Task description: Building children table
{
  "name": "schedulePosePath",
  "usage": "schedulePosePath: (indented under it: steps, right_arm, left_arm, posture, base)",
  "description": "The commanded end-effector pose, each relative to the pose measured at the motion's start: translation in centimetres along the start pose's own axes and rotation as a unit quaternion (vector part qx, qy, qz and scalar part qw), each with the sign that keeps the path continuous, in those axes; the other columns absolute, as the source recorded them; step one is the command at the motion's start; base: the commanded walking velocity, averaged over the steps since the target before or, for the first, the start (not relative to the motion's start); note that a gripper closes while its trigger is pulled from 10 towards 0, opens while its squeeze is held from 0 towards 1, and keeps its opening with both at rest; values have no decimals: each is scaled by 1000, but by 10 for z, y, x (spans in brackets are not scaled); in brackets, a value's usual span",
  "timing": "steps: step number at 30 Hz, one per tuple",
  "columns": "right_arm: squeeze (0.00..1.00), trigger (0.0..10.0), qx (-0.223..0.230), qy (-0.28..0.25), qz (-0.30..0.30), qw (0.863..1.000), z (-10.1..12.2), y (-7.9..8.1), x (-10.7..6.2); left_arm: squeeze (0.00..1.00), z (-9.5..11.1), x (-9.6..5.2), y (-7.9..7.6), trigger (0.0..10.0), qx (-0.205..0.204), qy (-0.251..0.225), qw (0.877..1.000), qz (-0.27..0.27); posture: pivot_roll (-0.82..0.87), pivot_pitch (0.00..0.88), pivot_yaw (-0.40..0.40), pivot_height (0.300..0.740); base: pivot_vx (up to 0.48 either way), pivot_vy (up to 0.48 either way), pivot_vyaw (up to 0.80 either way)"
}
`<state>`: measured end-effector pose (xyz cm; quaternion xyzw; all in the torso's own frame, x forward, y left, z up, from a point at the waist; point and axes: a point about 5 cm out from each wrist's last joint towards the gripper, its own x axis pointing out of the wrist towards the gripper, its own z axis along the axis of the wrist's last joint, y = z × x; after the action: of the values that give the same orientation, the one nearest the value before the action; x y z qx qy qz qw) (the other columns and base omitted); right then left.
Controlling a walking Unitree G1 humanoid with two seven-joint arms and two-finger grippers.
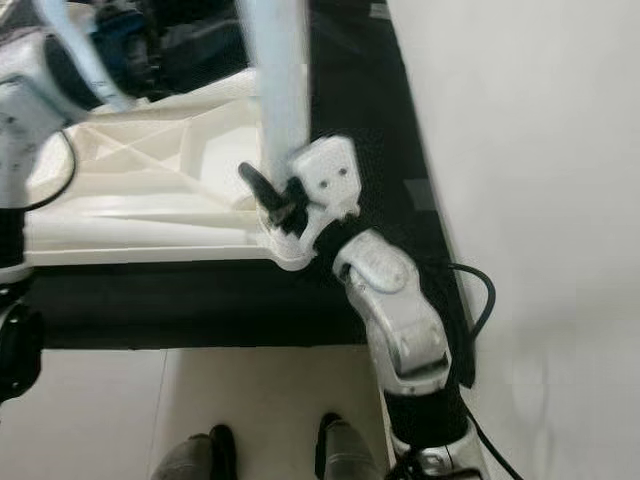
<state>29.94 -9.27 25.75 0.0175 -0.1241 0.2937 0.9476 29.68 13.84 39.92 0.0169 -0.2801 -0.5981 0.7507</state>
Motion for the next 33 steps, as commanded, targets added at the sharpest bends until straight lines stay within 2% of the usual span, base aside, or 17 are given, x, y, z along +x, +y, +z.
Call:
schedulePosePath:
  steps: [1, 4, 5, 7, 12, 15, 18, 26, 29, 33]
  right_arm:
    - [0, 10000, 57, 46, -4, 997, -20, -3, 0]
    - [0, 10000, 75, 33, -5, 997, -15, -6, 0]
    - [0, 10000, 82, 23, -5, 996, -11, -9, -1]
    - [0, 10000, 80, 21, -3, 997, -10, -10, -1]
    - [0, 10000, 76, 18, 3, 997, -9, -10, -1]
    - [0, 10000, 65, -5, 32, 997, 0, -2, -1]
    - [0, 10000, 20, -38, 92, 995, 17, 12, -1]
    - [0, 10000, -33, -55, 119, 991, 28, 19, 3]
    - [0, 10000, -35, -57, 121, 990, 29, 20, 4]
    - [0, 10000, -69, -44, 125, 989, 27, 23, 7]
  left_arm:
    - [0, 12, -9, -8, 10000, 2, -22, 999, -23]
    - [0, 16, -15, -11, 10000, -6, -36, 999, -26]
    - [0, 19, -25, -16, 10000, -22, -49, 998, -28]
    - [0, 16, -30, -18, 10000, -27, -45, 999, -16]
    - [0, 9, -32, -21, 10000, -27, -35, 999, -5]
    - [0, 2, -34, -21, 10000, -28, -30, 999, 32]
    - [0, -7, -29, -20, 10000, -38, -49, 995, 77]
    - [0, -12, -8, -30, 10000, -55, -65, 995, 59]
    - [0, -13, -6, -31, 10000, -58, -66, 995, 55]
    - [0, -17, 0, -37, 10000, -71, -68, 994, 44]
  posture:
    - [-3, 263, 20, 740]
    - [-4, 264, 19, 740]
    - [-2, 266, 17, 740]
    - [-1, 268, 14, 740]
    - [3, 269, 13, 740]
    - [5, 271, 13, 740]
    - [1, 266, 14, 740]
    - [-1, 246, 17, 740]
    - [-1, 239, 19, 740]
    - [-1, 228, 19, 740]
  base:
    - [0, 0, 0]
    - [0, 0, 0]
    - [0, 0, 0]
    - [0, 0, 0]
    - [0, 0, 0]
    - [0, 0, 0]
    - [0, 0, 0]
    - [0, 0, 0]
    - [0, 0, 0]
    - [0, 0, 0]
